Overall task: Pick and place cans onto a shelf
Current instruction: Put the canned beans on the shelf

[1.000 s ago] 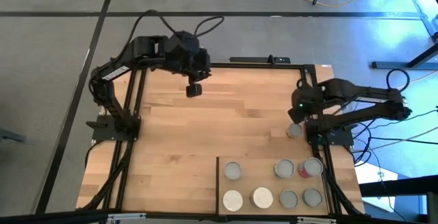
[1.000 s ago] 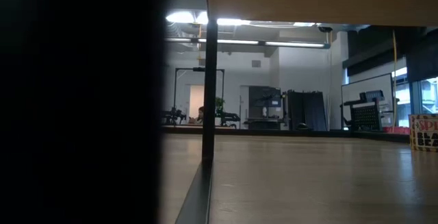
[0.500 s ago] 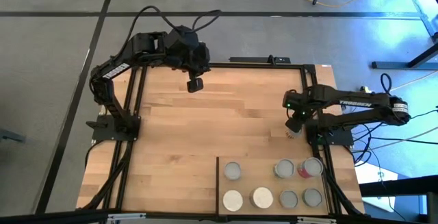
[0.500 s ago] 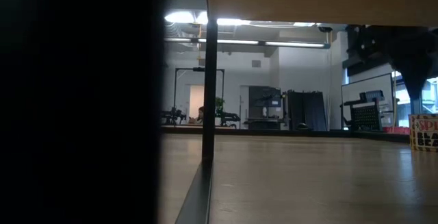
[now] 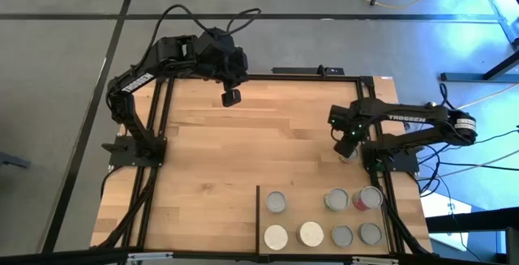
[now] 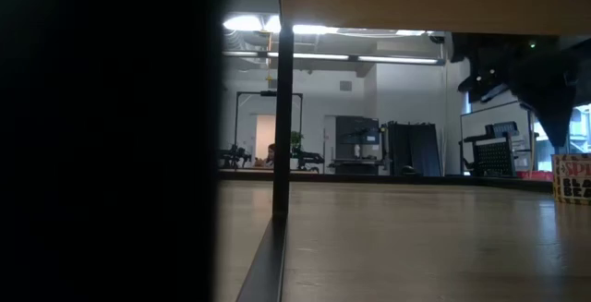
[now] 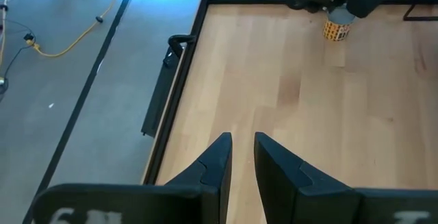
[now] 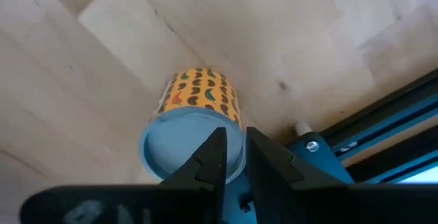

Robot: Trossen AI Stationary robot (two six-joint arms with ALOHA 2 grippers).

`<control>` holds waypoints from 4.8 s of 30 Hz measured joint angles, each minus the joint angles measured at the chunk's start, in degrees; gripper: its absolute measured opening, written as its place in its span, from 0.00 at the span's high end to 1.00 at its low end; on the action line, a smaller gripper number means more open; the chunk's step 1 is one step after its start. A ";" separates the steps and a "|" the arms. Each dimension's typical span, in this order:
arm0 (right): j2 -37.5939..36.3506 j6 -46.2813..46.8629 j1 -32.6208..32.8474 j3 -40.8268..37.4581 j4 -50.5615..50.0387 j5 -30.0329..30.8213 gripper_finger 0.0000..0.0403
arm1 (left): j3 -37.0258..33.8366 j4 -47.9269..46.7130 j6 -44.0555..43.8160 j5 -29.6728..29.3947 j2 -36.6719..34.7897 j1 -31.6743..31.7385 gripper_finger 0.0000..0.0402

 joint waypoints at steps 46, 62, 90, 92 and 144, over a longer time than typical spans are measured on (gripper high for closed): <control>12.01 -14.18 -0.01 14.60 -8.42 3.09 1.00 | 0.02 0.07 0.28 0.00 0.02 -0.02 0.86; 15.75 -10.92 2.95 46.19 -18.40 2.29 1.00 | -0.01 0.04 0.46 0.00 0.02 -0.02 0.86; 31.88 -16.56 26.62 63.95 -18.54 -8.60 1.00 | 0.00 -0.39 0.56 0.02 0.04 -0.02 0.86; 32.58 -16.32 28.22 63.95 -18.53 -9.38 1.00 | -0.01 -0.39 0.55 0.02 0.04 -0.02 0.86; 38.95 -26.42 38.07 63.98 -12.27 -12.21 1.00 | 0.02 -0.18 -3.02 0.00 0.04 0.24 0.86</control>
